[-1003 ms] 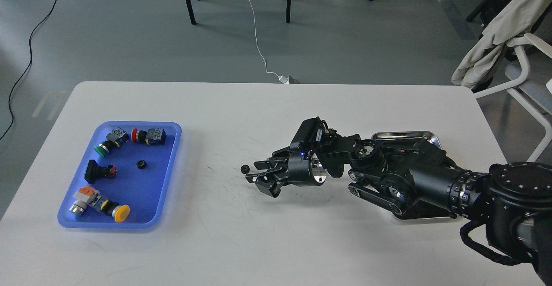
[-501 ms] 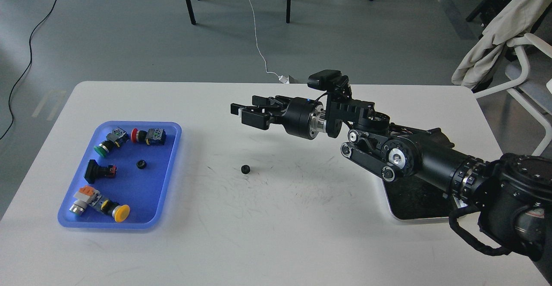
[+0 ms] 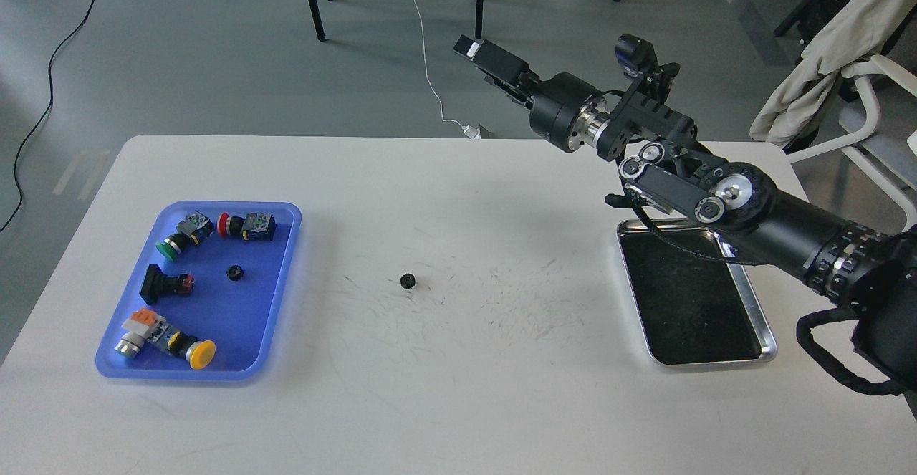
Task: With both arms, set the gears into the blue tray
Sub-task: 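Raise and retract the right arm away from the ring, then reach the left gripper from the blue tray toward the black ring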
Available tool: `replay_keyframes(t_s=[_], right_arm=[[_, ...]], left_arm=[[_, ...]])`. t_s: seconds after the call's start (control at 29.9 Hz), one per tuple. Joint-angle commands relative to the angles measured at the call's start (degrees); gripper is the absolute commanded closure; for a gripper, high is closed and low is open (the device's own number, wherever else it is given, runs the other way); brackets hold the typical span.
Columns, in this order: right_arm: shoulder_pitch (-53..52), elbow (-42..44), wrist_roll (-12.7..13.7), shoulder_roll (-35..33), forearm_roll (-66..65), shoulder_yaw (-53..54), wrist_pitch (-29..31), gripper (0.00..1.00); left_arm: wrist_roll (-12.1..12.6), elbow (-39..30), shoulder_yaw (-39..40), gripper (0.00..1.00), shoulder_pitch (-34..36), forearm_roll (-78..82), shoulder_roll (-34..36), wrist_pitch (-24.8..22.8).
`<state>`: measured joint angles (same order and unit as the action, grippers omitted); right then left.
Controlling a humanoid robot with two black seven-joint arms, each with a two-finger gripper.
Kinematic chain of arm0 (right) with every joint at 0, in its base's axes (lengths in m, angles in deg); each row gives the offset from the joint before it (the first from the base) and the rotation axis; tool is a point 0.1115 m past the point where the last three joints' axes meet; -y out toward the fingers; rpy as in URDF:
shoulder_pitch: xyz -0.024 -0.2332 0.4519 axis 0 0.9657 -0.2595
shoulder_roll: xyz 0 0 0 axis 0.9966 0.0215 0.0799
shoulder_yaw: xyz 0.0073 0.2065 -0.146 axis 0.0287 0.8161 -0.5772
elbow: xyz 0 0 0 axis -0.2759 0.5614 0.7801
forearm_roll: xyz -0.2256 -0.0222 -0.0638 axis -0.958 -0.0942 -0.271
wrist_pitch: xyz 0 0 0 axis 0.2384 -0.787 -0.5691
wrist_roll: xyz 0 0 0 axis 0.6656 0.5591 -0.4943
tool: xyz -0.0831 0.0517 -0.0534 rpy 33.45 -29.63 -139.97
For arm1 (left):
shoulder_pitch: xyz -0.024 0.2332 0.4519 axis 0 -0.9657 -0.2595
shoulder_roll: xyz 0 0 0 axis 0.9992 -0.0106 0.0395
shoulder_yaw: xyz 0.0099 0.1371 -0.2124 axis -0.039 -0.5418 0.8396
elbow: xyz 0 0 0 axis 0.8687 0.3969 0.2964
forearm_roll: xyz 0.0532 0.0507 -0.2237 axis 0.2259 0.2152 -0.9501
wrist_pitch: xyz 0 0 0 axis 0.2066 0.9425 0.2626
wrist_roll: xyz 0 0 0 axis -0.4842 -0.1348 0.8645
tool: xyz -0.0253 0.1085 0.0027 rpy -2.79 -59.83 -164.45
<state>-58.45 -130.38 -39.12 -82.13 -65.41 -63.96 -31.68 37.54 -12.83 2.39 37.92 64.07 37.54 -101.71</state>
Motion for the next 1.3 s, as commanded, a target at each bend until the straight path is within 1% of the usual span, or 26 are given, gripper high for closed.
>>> replay_keyframes(t_s=[0.0,0.07,0.23,0.4,0.57,0.6,0.67,0.77,0.9,1.0,1.1,1.27], right_arm=[[0.36,-4.0,0.26,-6.19,3.82,-0.06,1.13,0.06],[0.71,-6.12,0.7,-9.62,6.71,-0.05,1.57,0.06],[2.02,-6.83,3.6,-15.07,16.29,-0.41,1.83,0.04],[5.63,-10.42,3.69,-20.08,18.85,-0.23,1.75,0.05],[8.62,-13.33,3.69,-23.61,19.21,1.0,1.05,0.05],[9.14,-13.68,3.69,-24.05,19.21,1.09,0.78,0.05],[9.67,-14.03,3.69,-25.19,19.29,1.17,0.69,0.05],[9.94,-14.91,3.6,-26.33,19.56,1.44,0.61,0.05],[10.03,-15.97,3.6,-27.39,20.35,1.7,0.52,0.05],[10.2,-16.06,3.6,-28.18,20.35,1.79,0.52,0.05],[10.9,-16.32,3.6,-29.06,20.35,2.05,0.52,0.05],[12.66,-16.14,3.25,-29.41,20.35,2.67,0.52,0.05]], left_arm=[[-1.12,-1.82,0.17,0.01,0.16,4.17,-0.3,0.02],[-2.44,-4.45,-0.09,0.02,0.08,5.4,0.23,0.02],[-4.25,-7.62,-0.26,0.02,-0.27,12.08,1.1,0.02],[-4.25,-13.68,-0.01,0.02,-0.54,18.23,4.36,0.02],[-4.25,-12.81,1.93,0.02,2.97,16.76,3.49,0.02],[-4.25,-12.03,1.32,0.02,3.5,15.53,3.14,0.02],[-4.25,-10.27,1.66,0.02,3.5,14.04,2.43,0.02],[-4.25,-12.89,1.14,0.01,3.06,13.15,1.9,0.02],[-4.25,-12.72,0.09,0.01,1.84,14.11,1.46,0.02],[-4.25,-14.91,-2.46,0.01,1.83,22.69,0.85,0.02],[-4.25,-17.02,-1.94,0.01,2.09,34.56,-0.2,0.02],[-4.25,-23.43,-2.64,0.01,2.18,44.24,-0.65,0.34]])
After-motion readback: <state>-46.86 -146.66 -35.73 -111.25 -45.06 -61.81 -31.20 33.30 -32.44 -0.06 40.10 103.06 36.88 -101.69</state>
